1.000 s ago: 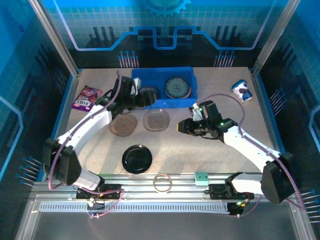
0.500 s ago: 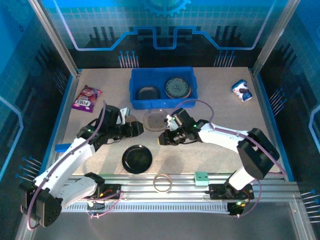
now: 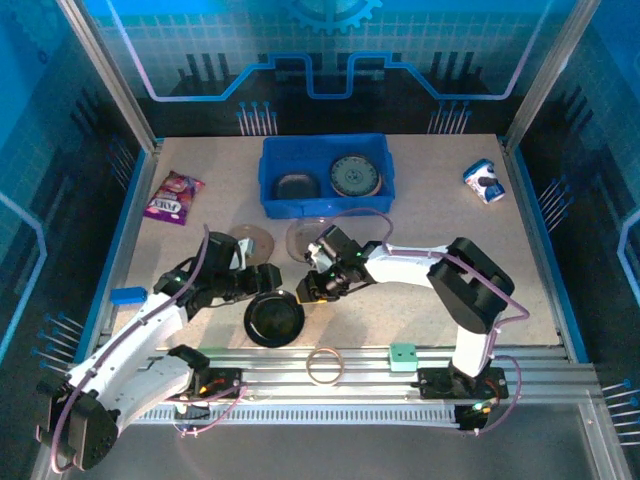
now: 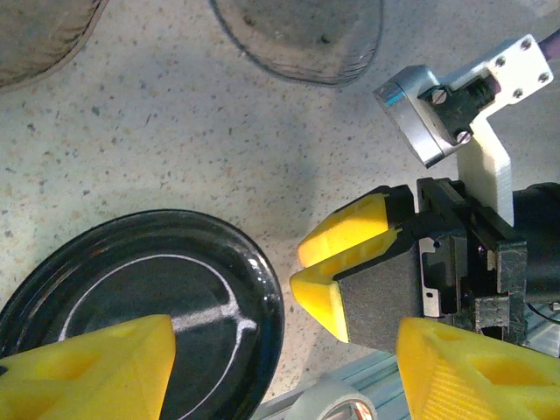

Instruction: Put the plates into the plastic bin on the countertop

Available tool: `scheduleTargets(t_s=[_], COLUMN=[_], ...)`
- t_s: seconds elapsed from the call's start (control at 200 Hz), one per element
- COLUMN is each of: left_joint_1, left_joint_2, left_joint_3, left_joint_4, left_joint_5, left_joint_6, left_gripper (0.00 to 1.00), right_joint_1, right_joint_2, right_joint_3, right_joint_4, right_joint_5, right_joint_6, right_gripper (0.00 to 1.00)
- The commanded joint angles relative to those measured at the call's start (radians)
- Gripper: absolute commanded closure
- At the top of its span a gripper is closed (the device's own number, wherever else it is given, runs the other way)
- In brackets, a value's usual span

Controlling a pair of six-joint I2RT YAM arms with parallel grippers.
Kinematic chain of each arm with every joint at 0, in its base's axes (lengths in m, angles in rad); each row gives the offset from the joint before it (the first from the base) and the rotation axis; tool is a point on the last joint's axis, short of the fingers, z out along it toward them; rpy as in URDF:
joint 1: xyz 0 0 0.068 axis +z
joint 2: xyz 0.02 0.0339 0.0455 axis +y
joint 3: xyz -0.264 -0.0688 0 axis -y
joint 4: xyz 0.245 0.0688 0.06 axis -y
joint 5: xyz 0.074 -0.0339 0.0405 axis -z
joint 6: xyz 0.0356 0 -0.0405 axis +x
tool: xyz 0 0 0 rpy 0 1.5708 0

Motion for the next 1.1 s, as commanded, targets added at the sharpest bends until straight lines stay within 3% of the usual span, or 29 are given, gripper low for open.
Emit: scheduleTargets(t_s=[0.0, 0.27, 0.545, 0.755, 1.096], left_joint_1=[-0.004, -0.005, -0.003, -0.002, 0.000], left_joint_2=[-0.010, 0.009, 0.031, 0.033, 0.049], left_joint_3=[-0.027, -0.067, -0.059, -0.050, -0.014], left_joint_4=[0.032, 0.093, 0.095, 0.094, 0.128], left_joint_5=[0.022, 0.024, 0.017, 0.012, 0.013], left_joint_6=[-0.026, -0.049, -0.037, -0.031, -0.029], left_gripper=[0.32, 0.33, 0.34, 0.34, 0.33], right_joint_1=[0.023, 0.043, 0.049, 0.044, -0.018], right_joint_2=[0.044, 0.123, 0.144, 0.129, 0.026], right_joint_3=[0.043, 0.092, 0.111, 0.099, -0.034], right_joint_4=[-0.045, -0.077, -0.087, -0.082, 0.047], right_joint_5=[-0.039, -0.070, -0.080, -0.072, -0.108], right_joint_6=[-0.021, -0.033, -0.043, -0.043, 0.027], right_gripper=[0.61, 0.64, 0.79, 0.94, 1.00])
